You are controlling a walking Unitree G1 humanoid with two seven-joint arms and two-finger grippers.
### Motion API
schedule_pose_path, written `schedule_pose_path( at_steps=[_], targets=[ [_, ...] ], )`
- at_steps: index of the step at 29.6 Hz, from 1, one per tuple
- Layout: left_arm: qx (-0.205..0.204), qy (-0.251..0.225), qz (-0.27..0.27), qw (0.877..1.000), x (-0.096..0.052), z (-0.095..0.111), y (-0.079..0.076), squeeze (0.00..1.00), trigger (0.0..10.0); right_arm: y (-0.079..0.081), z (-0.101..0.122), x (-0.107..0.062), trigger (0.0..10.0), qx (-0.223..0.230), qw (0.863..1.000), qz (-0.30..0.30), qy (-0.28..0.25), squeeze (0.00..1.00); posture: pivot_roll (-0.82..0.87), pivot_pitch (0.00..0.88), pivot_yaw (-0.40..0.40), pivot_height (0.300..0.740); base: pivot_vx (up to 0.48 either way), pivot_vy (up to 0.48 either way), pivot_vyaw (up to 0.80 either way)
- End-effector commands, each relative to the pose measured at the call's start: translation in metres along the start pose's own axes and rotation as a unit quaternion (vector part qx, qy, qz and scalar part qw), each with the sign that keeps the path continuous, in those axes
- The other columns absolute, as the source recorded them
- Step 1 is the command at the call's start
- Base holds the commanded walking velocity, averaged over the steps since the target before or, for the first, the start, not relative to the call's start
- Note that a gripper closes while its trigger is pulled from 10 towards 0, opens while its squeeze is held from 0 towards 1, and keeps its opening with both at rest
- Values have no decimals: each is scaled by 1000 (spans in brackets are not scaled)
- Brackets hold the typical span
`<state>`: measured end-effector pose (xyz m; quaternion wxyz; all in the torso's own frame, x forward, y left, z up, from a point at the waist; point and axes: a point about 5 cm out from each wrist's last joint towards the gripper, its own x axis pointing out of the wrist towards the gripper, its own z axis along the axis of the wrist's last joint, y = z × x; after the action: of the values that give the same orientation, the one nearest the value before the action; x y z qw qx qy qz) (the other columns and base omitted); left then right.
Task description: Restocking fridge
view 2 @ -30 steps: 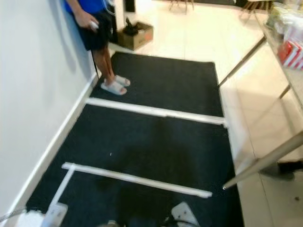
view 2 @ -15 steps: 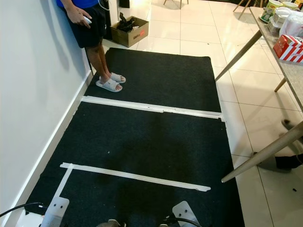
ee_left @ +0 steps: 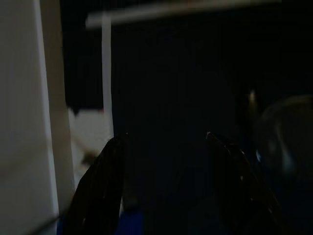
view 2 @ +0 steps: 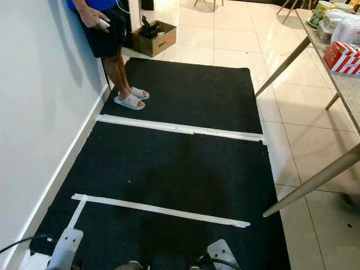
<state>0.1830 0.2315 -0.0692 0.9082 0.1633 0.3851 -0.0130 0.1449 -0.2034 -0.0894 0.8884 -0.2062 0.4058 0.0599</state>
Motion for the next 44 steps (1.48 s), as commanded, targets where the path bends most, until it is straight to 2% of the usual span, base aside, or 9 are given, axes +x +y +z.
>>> schedule_pose_path(
  at_steps=[1,3,7,13,27,39,44],
  targets=[
    [14,-36,-41,998,3,14,-16,0,10000,-3,-1,-1,10000,31,999,-11,-4,0,-85,137,-16,740,0,0,0],
    [12,-76,-68,995,6,34,-24,0,10000,-6,0,0,10000,50,999,-19,-5,0,-84,135,-16,740,0,0,0],
    [7,-108,-80,991,10,57,-33,0,10000,-6,-1,0,10000,53,998,-19,-2,0,-85,130,-14,740,0,0,0],
    [6,-130,-89,987,10,68,-41,0,10000,-6,-5,-2,10000,63,998,-19,5,0,-92,130,-14,740,0,0,-80],
    [-3,-132,-88,987,9,68,-40,0,10000,-6,-12,-4,10000,67,997,-19,16,0,-90,135,-12,740,0,0,-724],
    [-25,-130,-75,988,9,67,-37,0,10000,-5,-9,-4,10000,61,998,-16,12,0,-87,136,-15,740,0,0,0],
    [-35,-124,-53,990,9,64,-31,0,10000,-5,-9,-4,10000,58,998,-14,11,0,-87,138,-17,740,0,0,0]
  ],
)
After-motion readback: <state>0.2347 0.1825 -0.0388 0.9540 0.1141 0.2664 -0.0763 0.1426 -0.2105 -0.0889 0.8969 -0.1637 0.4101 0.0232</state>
